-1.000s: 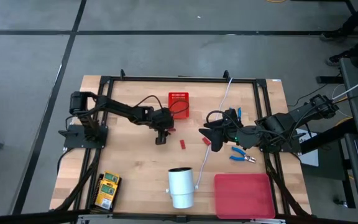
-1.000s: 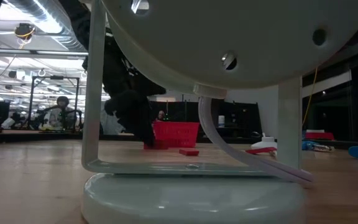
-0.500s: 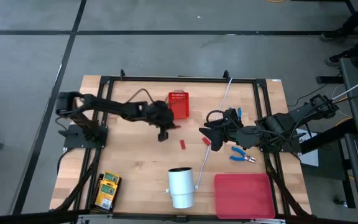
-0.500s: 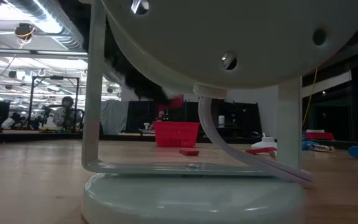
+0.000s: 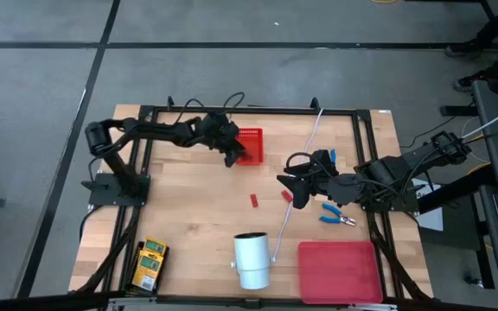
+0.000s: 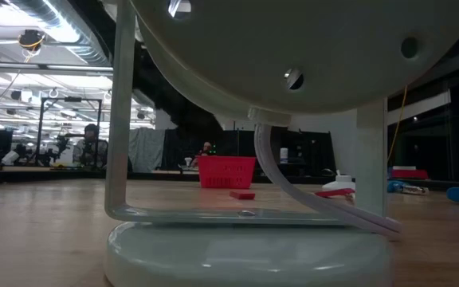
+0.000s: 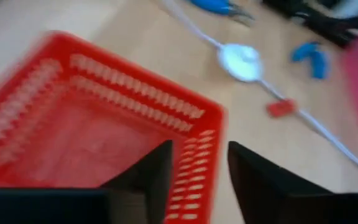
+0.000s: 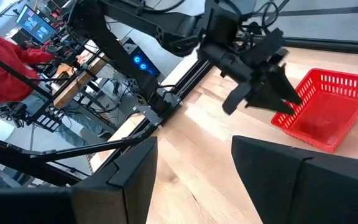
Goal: Pick & Place School Supplies
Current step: Put the red eraser into the red bin
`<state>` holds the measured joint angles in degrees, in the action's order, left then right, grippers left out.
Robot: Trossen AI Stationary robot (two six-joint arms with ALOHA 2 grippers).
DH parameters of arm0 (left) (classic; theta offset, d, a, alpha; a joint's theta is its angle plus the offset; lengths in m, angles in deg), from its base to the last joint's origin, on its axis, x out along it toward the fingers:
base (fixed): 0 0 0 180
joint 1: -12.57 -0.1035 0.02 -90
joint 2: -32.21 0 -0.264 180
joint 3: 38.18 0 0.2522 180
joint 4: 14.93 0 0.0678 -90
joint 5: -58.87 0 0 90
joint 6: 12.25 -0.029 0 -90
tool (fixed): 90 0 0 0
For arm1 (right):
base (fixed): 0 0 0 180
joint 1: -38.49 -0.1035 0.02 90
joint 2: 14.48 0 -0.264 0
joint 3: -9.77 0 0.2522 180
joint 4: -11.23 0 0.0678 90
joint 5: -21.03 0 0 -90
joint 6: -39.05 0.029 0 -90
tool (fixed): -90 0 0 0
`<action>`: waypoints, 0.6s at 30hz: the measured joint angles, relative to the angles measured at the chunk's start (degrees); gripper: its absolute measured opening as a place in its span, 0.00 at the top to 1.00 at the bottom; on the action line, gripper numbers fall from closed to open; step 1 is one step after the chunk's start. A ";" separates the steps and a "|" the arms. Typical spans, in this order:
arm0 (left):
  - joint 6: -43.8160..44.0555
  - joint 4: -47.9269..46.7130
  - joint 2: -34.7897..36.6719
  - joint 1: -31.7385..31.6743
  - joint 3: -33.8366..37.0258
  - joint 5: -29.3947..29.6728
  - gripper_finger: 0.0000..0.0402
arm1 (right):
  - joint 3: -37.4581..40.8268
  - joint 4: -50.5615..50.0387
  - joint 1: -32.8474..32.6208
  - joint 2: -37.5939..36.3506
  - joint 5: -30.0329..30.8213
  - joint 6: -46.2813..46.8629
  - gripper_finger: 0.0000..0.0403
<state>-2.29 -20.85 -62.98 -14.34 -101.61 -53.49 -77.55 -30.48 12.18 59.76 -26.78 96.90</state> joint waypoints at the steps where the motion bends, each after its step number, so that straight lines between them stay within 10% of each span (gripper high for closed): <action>1: -0.95 1.56 -0.65 -0.03 0.00 -2.26 0.59 | 0.00 -0.01 0.00 -0.01 -0.04 -0.02 0.47; 8: -0.83 8.33 2.96 0.83 -0.14 -10.57 0.53 | -0.06 -0.14 -0.55 0.45 -4.49 1.21 0.47; 18: -1.23 -21.57 22.76 9.86 1.08 13.28 0.60 | 6.56 1.46 7.51 9.80 -34.41 17.42 0.47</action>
<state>-3.52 -42.42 -40.22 -4.48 -100.53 -40.21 -70.99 -29.01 19.69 69.56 -61.19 114.32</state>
